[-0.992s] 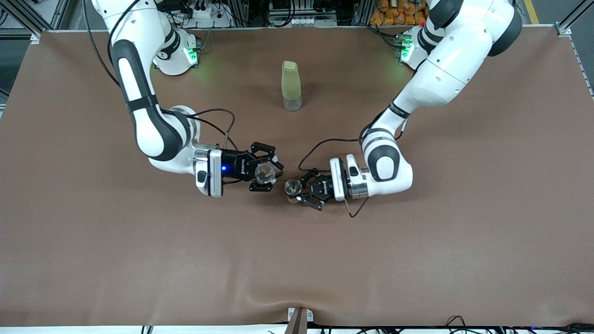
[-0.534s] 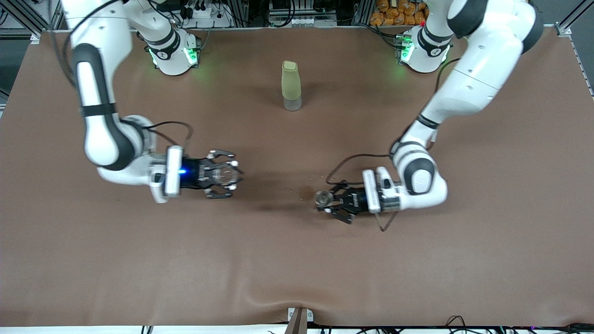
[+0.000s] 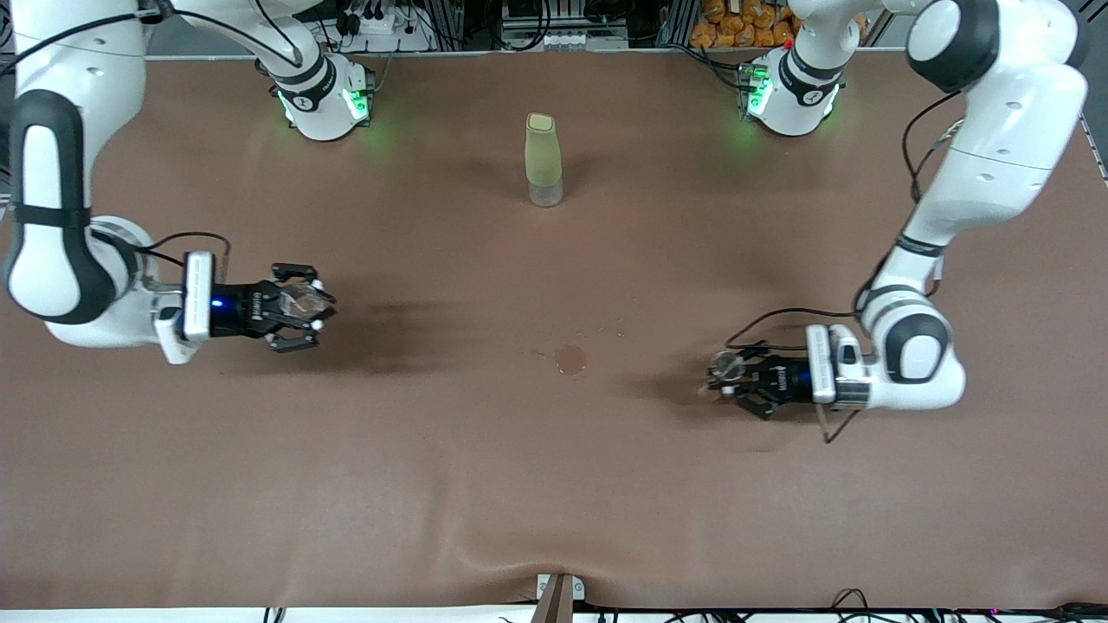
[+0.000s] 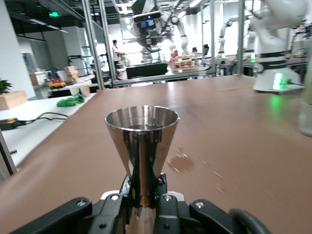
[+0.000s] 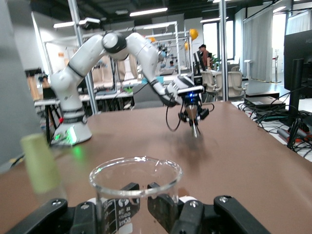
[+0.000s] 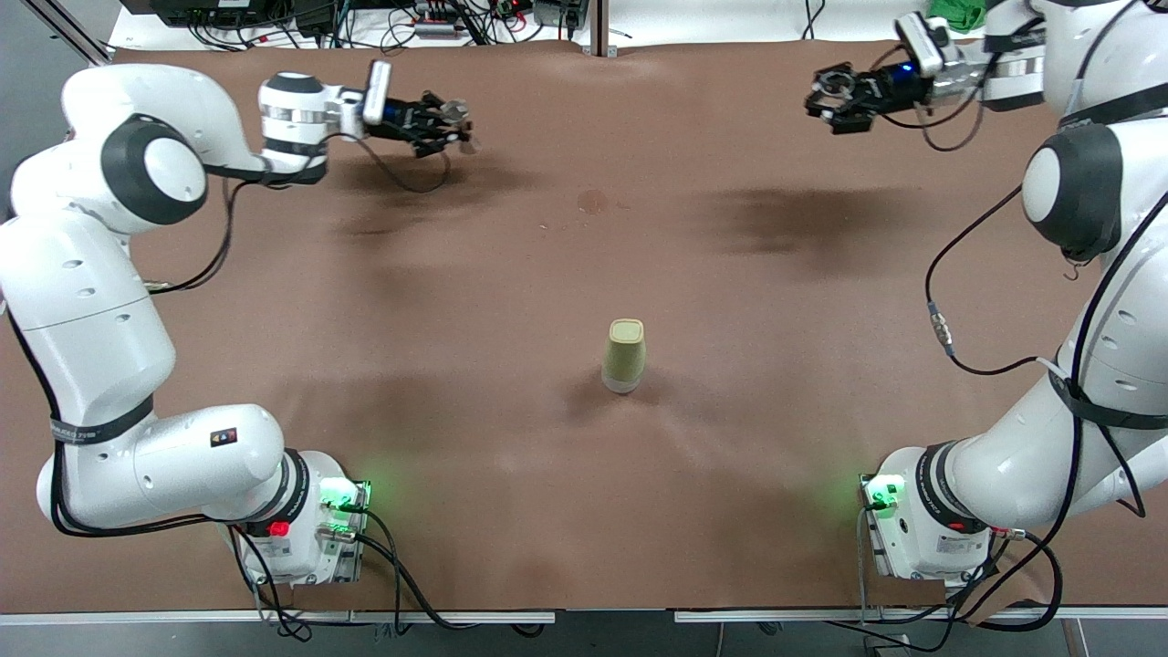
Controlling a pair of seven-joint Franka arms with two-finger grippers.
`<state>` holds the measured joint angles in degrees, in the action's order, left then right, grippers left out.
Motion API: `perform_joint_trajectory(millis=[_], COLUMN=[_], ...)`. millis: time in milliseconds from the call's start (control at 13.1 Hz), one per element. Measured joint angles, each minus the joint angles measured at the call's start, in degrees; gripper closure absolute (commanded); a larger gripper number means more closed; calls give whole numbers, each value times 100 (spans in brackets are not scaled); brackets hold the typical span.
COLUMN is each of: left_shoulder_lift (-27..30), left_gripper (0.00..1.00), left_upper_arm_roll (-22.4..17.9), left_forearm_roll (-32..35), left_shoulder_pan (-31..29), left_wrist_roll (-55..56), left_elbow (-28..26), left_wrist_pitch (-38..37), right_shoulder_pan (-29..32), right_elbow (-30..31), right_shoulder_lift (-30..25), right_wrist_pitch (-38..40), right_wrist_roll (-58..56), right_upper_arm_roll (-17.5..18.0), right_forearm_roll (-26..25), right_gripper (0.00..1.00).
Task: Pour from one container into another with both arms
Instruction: 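Lower the jigger and beaker onto the table with both grippers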
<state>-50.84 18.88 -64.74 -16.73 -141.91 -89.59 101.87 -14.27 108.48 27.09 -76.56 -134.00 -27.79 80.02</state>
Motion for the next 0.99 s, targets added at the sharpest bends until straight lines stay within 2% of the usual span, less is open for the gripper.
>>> perform_joint_trajectory(millis=[229, 534, 687, 992], left_shoulder_lift=[-172, -436, -486, -487], left_gripper=[100, 100, 100, 100], left_upper_arm_roll=[-45, -103, -244, -499], left_forearm_roll=[710, 1347, 1478, 1755], left_shoulder_pan=[-598, -1242, -1317, -1345], left_wrist_roll=[-4, -5, -6, -6], left_elbow=[-38, -51, -53, -54], left_wrist_pitch=[-397, -1015, -1221, -1439], right_shoulder_pan=[543, 1177, 1317, 1449], right_elbow=[62, 104, 87, -238], right_shoulder_lift=[72, 587, 1053, 1701], right_wrist_pitch=[112, 440, 506, 495], right_wrist_roll=[-771, -1769, -2255, -2313], right_upper_arm_roll=[-6, -6, 0, 35], right_forearm_roll=[-461, -606, -599, -457], right_gripper=[100, 100, 100, 100])
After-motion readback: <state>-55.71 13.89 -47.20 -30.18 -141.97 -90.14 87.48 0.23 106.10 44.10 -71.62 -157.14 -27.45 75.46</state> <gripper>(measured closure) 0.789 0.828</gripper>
